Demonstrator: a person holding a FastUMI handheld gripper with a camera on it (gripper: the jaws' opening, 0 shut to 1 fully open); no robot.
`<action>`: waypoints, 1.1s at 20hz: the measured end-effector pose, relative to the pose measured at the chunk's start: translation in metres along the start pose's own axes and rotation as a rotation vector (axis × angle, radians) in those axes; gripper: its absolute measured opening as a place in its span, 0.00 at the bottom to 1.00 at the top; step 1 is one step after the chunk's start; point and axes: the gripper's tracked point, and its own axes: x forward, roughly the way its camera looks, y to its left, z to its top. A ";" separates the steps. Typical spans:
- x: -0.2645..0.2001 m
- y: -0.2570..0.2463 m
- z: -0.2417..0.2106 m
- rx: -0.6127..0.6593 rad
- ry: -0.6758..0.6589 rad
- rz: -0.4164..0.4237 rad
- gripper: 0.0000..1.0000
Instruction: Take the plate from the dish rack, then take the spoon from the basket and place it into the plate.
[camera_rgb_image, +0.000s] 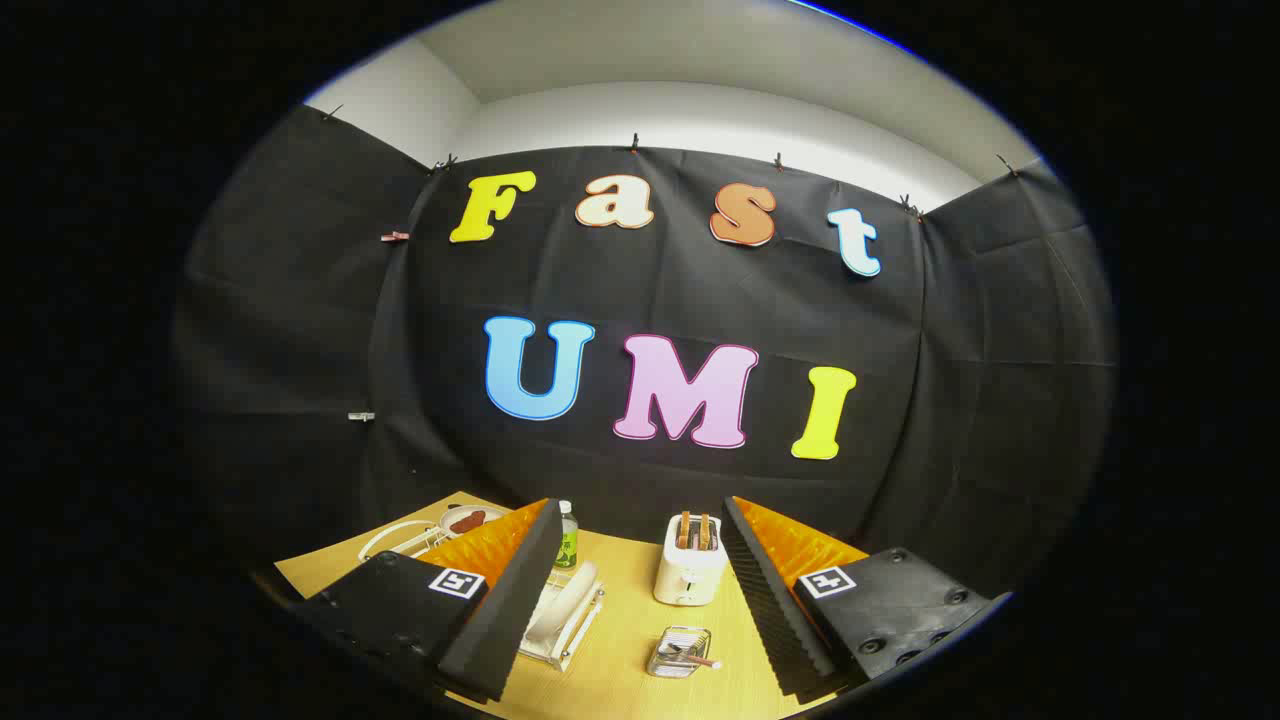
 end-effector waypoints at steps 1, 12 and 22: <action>0.001 0.002 -0.001 -0.001 0.003 0.003 0.98; 0.005 0.018 0.002 -0.011 0.008 0.019 0.98; 0.033 0.051 -0.032 -0.026 0.153 0.076 0.98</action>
